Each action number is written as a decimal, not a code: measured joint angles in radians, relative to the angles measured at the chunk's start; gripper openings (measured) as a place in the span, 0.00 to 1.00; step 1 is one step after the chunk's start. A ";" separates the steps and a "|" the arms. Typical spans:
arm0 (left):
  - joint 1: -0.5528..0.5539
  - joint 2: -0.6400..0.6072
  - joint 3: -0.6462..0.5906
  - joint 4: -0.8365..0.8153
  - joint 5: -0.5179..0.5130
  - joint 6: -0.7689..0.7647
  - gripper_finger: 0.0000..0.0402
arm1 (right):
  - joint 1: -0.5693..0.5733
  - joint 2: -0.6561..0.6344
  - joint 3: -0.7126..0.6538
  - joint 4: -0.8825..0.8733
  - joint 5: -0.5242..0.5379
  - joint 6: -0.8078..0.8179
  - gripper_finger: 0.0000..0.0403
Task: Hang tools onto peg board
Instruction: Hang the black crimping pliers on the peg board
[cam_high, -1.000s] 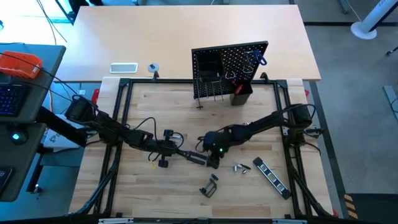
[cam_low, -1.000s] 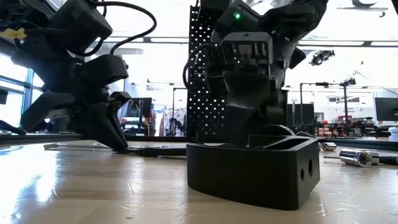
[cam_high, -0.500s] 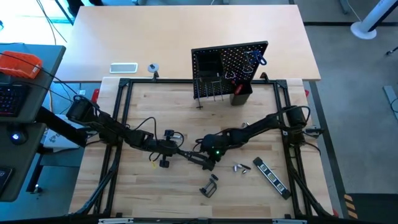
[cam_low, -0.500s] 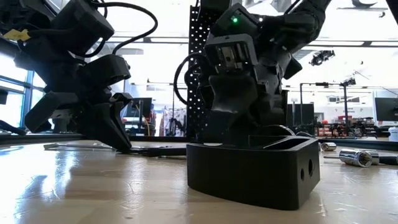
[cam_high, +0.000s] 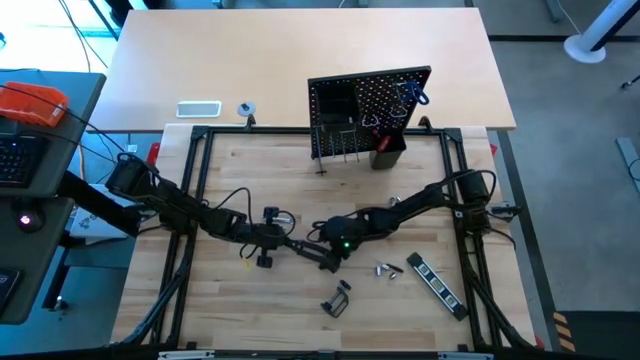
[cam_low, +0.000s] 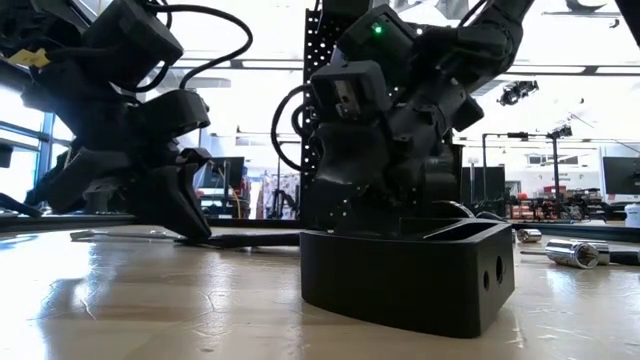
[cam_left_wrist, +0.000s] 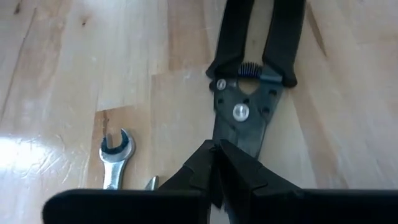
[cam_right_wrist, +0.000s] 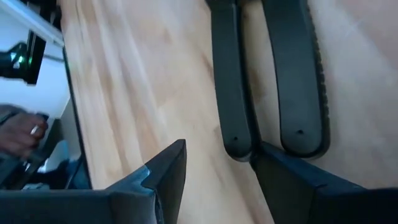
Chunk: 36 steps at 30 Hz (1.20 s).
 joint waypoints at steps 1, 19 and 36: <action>0.000 0.000 0.000 0.001 -0.007 -0.001 0.05 | 0.000 0.000 0.000 0.007 0.013 0.004 0.46; 0.002 0.000 0.000 0.030 -0.025 0.000 0.05 | -0.013 -0.055 0.000 -0.053 0.236 -0.021 0.46; 0.003 -0.001 0.010 0.047 -0.014 0.019 0.05 | -0.019 -0.070 0.000 -0.036 0.279 -0.100 0.25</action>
